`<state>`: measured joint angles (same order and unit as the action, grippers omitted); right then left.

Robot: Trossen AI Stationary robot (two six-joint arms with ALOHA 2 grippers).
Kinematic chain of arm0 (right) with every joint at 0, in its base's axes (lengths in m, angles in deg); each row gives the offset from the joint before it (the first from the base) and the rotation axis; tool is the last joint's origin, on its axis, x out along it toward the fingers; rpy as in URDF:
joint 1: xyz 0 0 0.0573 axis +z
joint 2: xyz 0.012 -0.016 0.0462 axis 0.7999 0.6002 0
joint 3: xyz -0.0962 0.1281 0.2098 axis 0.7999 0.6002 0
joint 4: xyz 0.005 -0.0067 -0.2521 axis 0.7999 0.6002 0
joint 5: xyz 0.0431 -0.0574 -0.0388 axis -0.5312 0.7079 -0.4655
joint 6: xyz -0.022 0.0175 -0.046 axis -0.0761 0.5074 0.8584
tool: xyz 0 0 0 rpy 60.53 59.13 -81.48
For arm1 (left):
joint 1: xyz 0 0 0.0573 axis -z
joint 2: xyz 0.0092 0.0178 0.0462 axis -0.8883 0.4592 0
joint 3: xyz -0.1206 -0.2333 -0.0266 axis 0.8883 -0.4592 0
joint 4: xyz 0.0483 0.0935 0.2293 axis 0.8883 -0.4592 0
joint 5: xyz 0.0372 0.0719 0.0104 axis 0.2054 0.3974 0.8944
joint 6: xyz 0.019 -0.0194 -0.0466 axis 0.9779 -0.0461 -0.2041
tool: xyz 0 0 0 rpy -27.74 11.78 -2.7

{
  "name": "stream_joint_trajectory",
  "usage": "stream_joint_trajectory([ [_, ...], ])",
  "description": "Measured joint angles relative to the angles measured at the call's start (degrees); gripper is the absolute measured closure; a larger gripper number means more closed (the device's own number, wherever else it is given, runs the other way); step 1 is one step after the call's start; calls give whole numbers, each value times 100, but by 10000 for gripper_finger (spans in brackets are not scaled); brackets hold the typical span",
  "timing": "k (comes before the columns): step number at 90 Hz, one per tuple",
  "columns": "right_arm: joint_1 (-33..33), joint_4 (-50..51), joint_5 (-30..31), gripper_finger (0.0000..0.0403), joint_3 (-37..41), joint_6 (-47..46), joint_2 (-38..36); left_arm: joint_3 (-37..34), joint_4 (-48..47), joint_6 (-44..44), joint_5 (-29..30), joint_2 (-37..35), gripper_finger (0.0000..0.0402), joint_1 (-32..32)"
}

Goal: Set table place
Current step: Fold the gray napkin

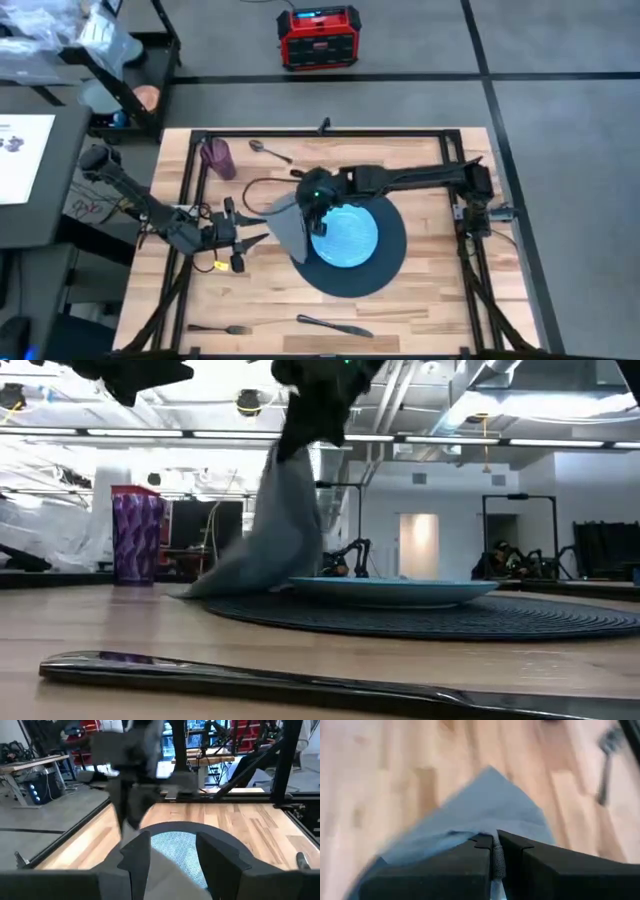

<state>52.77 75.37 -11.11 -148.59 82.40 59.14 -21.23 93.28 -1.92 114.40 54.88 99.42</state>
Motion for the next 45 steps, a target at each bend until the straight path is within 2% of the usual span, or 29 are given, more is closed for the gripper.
stream_joint_trajectory([
  [20, -36, -895, -11, 403, 18, 22, 128, 0, -1397, -1852, -28, 283, 258, 4],
  [45, -367, -1630, 2, 403, 18, -113, 120, 0, -806, -2164, -7, 1448, 258, -135],
])
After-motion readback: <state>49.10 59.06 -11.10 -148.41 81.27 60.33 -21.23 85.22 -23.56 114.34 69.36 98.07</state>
